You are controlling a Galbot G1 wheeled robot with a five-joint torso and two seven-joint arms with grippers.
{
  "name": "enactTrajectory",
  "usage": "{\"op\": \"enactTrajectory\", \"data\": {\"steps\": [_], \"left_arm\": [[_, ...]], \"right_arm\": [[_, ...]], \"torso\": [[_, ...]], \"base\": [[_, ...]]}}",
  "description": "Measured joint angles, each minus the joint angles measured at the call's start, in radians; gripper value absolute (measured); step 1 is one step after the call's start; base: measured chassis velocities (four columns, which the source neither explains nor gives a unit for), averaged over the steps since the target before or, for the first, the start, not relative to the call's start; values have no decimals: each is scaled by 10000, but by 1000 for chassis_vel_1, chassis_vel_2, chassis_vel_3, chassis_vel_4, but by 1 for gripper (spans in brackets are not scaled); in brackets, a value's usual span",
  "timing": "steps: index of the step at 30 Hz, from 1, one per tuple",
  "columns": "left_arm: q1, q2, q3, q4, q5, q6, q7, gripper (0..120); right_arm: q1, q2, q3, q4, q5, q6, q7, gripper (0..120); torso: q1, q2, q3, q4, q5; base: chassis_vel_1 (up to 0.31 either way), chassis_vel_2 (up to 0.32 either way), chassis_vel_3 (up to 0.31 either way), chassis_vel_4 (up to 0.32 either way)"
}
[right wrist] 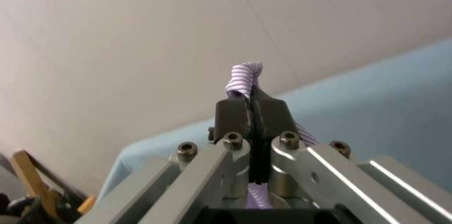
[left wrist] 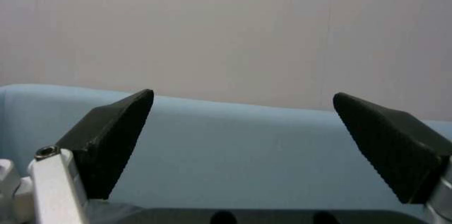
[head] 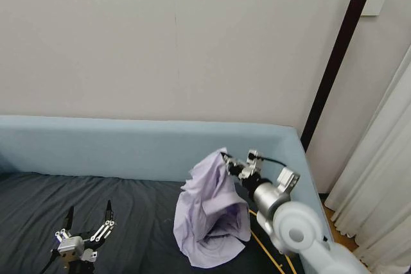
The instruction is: Pick up the clothes from the sofa and hang them on the clothes hanger.
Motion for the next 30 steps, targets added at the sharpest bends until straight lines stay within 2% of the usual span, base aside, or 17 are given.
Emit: {"op": "enactTrajectory", "data": {"steps": [9,11,15,21,27,30], "left_arm": [[94,89,-47,-209,-38,-3,-1,100],[95,82,-42,-221,-38,-4,0,100],[47,23,67,-266,-23,2,0,100],[-100,-9,138,-373,-18,69,2,100],[-131,-41,167,-335,-96,-96,-1,100],[-146,-15,49,-291,-188,-160,-1,100]], "right_arm": [[2782,-585,486,-621,1098,188,-54,0],[2958,-632,536,-665,1171,186,-54,0],[4258,-1163,900,-863,1891,80,33,0],[5076,-1874,967,-928,2302,-214,101,0],[5509,-2154,1002,-1016,2400,-566,124,0],[5315,-2236,866,-791,2457,-1161,318,0]], "torso": [[0,0,0,-2,1],[0,0,0,-1,0],[0,0,-1,-2,-1],[0,-1,-1,-5,2],[-1,0,-1,-2,0],[0,0,-2,-3,-3]], "base": [[0,0,0,0],[0,0,0,0],[0,0,0,0],[0,0,0,0],[0,0,0,0],[0,0,0,0]]}}
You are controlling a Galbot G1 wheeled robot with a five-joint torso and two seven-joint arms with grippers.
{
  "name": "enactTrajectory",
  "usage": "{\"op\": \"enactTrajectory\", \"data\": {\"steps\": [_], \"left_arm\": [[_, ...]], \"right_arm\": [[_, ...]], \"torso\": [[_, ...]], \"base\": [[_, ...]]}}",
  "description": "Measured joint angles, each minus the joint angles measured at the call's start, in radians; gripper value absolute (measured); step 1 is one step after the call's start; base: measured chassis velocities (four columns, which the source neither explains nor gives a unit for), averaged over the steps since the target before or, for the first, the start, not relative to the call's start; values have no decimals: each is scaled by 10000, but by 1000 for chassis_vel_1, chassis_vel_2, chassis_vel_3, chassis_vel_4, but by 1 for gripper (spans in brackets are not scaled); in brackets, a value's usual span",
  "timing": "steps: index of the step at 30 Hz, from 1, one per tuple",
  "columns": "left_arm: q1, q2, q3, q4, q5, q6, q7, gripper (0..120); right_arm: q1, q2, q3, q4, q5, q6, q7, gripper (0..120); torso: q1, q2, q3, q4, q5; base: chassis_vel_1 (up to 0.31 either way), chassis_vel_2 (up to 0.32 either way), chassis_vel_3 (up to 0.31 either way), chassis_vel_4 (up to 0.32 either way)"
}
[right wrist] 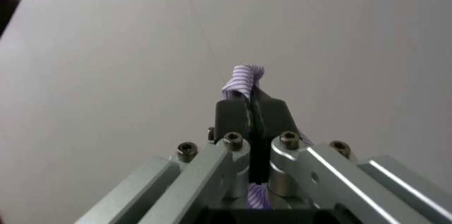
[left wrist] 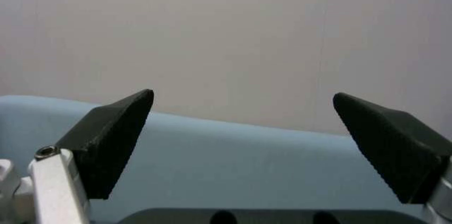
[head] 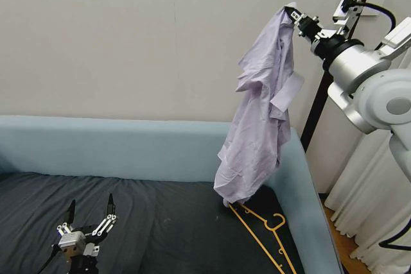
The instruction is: Pick up the clothes from the sofa and hang them on the clothes hanger.
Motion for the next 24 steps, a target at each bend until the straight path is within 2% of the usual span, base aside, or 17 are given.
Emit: {"op": "enactTrajectory", "data": {"steps": [3,6,8,10,11,13,15,16,20,24], "left_arm": [[-40,58,-155,97,-7,-25,-1,100],[-66,243,-436,362,-1,-13,-4,100],[-69,276,-485,416,0,-4,-7,100],[-8,439,-705,579,35,53,-7,100],[-8,439,-705,579,35,53,-7,100],[89,509,-875,617,52,82,-8,100],[172,517,-1008,635,53,50,-11,100],[172,517,-1008,635,53,50,-11,100],[304,497,-1168,655,77,-72,-6,100],[323,440,-1183,604,131,-80,-3,100]], "right_arm": [[-575,111,-213,182,-450,-363,-30,0],[-2478,1043,-707,280,-1525,-797,-91,0],[-2803,1223,-864,215,-1778,-792,-120,0],[-4159,2408,-2051,-700,-3637,-406,-309,0],[-4159,2408,-2051,-700,-3637,-406,-309,0],[-4722,3320,-2900,-1984,-4836,128,-586,0],[-4991,4028,-3146,-3196,-5602,725,-1114,0],[-4991,4028,-3146,-3196,-5602,725,-1114,0],[-5281,5252,-3434,-5389,-6287,1413,-1474,0],[-5479,5782,-3540,-6154,-6751,1544,-1688,0]], "torso": [[0,0,0,0,0],[0,0,0,0,0],[0,-1,0,4,2],[0,-1,1,-1,-1],[0,-1,1,-1,-1],[-1,-3,2,7,0],[-1,-1,1,3,-5],[-1,-1,1,3,-5],[-1,-2,1,2,-2],[-1,-1,1,-1,-3]], "base": [[0,0,0,0],[0,0,0,0],[0,0,0,0],[0,0,0,0],[0,0,0,0],[0,0,0,0],[0,0,0,0],[0,0,0,0],[0,0,0,0],[0,0,0,0]]}}
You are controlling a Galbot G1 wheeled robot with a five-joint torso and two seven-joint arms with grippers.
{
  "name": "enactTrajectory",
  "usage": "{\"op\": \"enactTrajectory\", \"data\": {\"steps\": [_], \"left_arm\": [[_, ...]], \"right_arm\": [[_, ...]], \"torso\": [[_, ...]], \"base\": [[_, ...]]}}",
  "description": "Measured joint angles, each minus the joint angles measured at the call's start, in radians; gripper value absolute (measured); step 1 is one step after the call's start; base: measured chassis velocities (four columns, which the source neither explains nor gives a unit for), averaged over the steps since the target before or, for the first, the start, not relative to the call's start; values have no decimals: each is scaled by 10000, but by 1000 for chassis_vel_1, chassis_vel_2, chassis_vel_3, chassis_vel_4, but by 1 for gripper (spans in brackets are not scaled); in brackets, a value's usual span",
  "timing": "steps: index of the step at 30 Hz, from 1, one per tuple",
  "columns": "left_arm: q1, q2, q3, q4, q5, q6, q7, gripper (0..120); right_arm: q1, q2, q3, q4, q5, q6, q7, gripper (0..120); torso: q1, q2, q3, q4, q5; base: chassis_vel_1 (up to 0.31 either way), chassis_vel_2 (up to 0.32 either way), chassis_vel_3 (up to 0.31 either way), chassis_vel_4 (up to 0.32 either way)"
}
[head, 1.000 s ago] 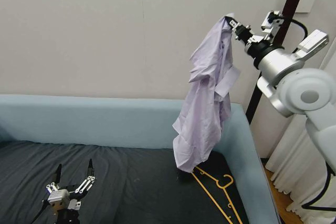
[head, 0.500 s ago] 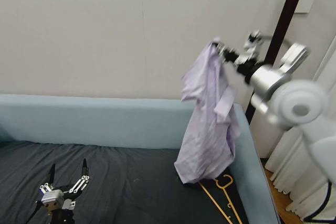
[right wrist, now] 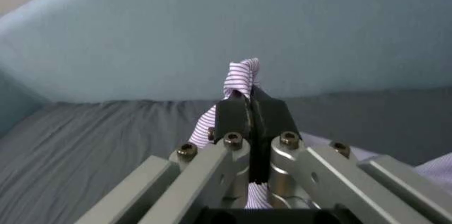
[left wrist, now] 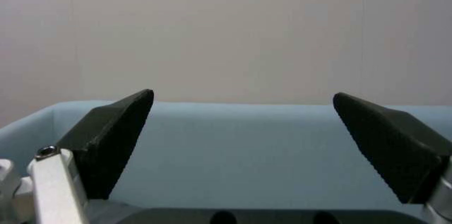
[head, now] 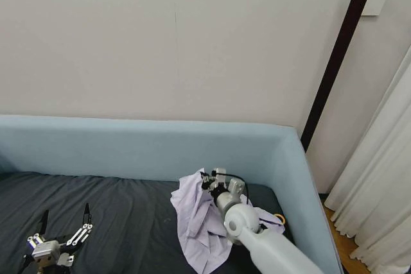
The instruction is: Pick up the clothes from the sofa and hang them on the clothes hanger.
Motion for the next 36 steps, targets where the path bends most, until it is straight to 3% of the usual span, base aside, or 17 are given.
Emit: {"op": "enactTrajectory", "data": {"steps": [2,9,12,13,17,20,21,24,29,33,36], "left_arm": [[-24,-32,20,-2,51,-1,1,100],[-260,-363,422,167,426,-18,6,100],[-342,-405,536,244,511,-37,7,100],[-342,-405,536,244,511,-37,7,100],[-384,-338,549,274,506,-40,6,100],[-360,-275,560,303,482,-117,4,100],[-360,-275,560,303,482,-117,4,100],[-331,-204,600,378,447,-164,2,100],[-427,-157,716,457,430,-188,0,100],[-479,-186,819,459,441,-188,-3,100],[-480,-216,862,459,456,-195,-5,100]], "right_arm": [[-68,122,1,-21,16,-3,-16,2],[-367,64,30,929,487,-297,-321,26],[-480,-242,34,1683,160,-442,878,41],[-480,-242,34,1683,160,-442,878,41],[-744,-789,320,2298,-26,-1386,1659,55],[-1005,-1430,795,1742,-1159,-1616,821,70],[-1005,-1430,795,1742,-1159,-1616,821,70],[-1309,-2014,1453,1042,-2635,-1443,-1039,84],[-1726,-2655,2003,893,-3551,-1785,-2397,98],[-1975,-2808,2272,947,-3702,-2592,-2511,100],[-2143,-2842,2419,772,-4070,-2730,-2702,91]], "torso": [[0,0,0,1,3],[0,0,-1,2,4],[0,0,0,0,6],[0,0,0,0,6],[-1,2,-2,3,7],[0,2,0,0,8],[0,2,0,0,8],[0,1,0,1,9],[0,1,-1,-1,6],[0,1,-1,2,7],[0,2,-1,3,6]], "base": [[0,0,0,0],[0,0,0,0],[0,0,0,0],[0,0,0,0],[0,0,0,0],[0,0,0,0],[0,0,0,0],[0,0,0,0],[0,0,0,0],[0,0,0,0],[0,0,0,0]]}}
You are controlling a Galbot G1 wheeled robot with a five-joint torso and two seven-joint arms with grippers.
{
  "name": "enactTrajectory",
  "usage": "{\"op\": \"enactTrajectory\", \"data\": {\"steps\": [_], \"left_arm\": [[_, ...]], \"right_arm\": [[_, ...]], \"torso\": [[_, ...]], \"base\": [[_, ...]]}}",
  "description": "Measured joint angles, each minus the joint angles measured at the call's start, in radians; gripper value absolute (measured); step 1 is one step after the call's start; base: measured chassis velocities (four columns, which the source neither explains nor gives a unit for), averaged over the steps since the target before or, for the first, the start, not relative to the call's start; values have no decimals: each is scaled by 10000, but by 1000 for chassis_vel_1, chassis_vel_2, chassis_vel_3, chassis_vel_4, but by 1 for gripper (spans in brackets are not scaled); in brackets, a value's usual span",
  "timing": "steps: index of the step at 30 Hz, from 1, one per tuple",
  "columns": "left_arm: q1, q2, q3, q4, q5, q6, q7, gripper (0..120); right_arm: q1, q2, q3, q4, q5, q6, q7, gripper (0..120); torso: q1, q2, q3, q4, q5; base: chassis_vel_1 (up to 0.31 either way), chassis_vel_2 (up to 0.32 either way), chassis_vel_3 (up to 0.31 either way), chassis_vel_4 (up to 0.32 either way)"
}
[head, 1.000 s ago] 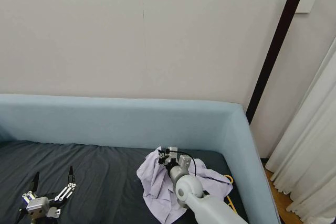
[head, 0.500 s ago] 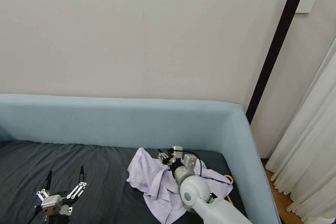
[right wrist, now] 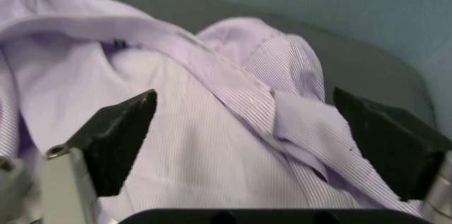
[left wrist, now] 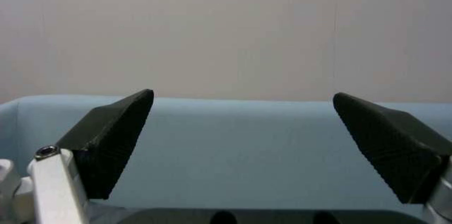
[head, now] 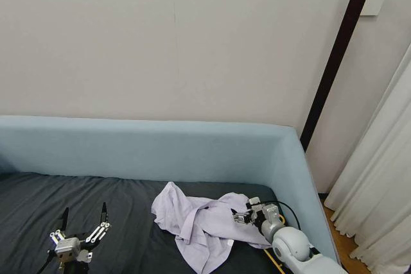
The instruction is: Pick up the clothes from the sofa and hang them on the clothes hanger.
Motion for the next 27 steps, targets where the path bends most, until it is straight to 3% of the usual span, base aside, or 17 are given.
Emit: {"op": "enactTrajectory", "data": {"steps": [5,7,12,16,20,27], "left_arm": [[70,-69,0,21,25,-115,-4,100],[81,-74,-3,26,25,-124,-6,100],[115,-97,-43,57,29,-182,-14,100],[107,-99,-54,60,24,-188,-17,100],[78,-97,-37,100,21,-190,-19,100],[-23,-101,55,248,30,-186,-21,100]], "right_arm": [[13,161,13,-673,-589,529,94,73],[22,179,13,-728,-641,554,107,71],[49,291,-76,-1101,-1169,736,80,48],[36,316,-104,-1247,-1210,784,0,36],[12,321,-107,-1305,-1133,807,-30,34],[-35,377,-52,-1368,-926,1124,-22,8]], "torso": [[0,-1,1,0,1],[0,-1,1,0,1],[1,0,0,0,-2],[1,-1,0,-1,-1],[1,0,0,0,-2],[1,-1,0,-1,-2]], "base": [[0,0,0,0],[0,0,0,0],[0,0,0,0],[0,0,0,0],[0,0,0,0],[0,0,0,0]]}}
